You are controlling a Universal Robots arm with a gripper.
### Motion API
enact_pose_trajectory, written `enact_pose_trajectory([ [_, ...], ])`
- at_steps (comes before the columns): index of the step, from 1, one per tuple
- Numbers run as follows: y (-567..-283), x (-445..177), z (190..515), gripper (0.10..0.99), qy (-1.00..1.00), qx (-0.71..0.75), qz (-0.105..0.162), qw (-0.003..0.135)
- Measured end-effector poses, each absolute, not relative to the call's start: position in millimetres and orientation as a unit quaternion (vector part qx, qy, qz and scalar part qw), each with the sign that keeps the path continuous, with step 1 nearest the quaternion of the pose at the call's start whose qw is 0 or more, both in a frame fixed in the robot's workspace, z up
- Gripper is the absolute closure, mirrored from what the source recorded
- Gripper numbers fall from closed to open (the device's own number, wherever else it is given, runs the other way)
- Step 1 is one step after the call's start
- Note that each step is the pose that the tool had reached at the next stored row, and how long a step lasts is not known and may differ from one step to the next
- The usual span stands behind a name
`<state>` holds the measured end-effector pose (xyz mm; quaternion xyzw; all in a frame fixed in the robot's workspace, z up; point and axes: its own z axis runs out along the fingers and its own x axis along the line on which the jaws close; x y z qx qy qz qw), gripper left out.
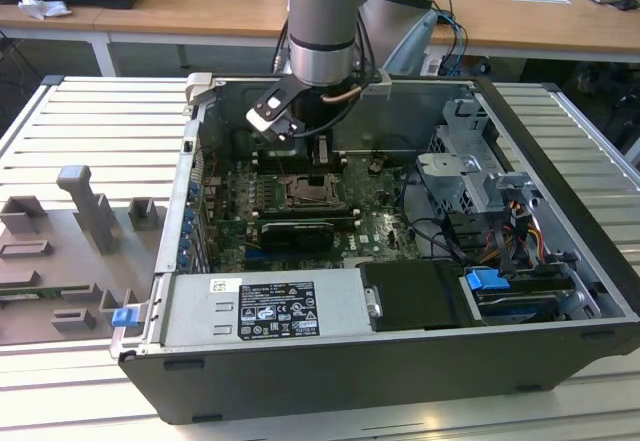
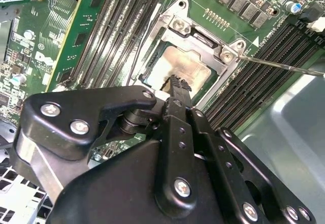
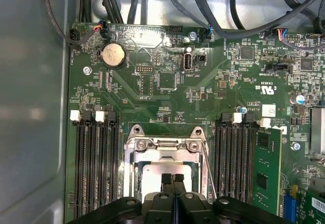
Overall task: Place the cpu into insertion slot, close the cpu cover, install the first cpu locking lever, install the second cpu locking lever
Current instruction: 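Install the first cpu locking lever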
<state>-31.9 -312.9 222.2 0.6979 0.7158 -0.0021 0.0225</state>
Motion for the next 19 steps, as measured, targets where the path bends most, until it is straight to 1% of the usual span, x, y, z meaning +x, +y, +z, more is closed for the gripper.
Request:
enact_pose_trajectory([
  [19, -312.9, -31.9, 240.5, 0.980, 0.716, 0.698, -0.003, 0.023],
])
